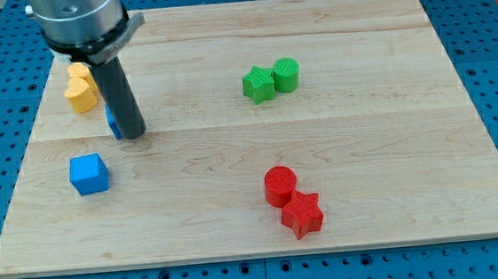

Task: Place blue cube to the bottom right of blue triangle

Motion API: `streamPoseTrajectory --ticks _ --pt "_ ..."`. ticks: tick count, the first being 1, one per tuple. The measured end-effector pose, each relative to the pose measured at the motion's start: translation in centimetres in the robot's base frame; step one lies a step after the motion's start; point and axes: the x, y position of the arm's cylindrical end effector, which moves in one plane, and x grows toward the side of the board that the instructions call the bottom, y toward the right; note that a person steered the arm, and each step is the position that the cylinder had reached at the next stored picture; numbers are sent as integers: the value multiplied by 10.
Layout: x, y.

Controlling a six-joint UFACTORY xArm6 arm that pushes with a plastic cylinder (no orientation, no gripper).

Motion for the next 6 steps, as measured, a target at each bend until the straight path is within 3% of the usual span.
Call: streamPoseTrajectory --ticks 2,4,5,6 --pt "-27 -13" --pt "119 -3" --pt "98 -57" --pt "51 -59"
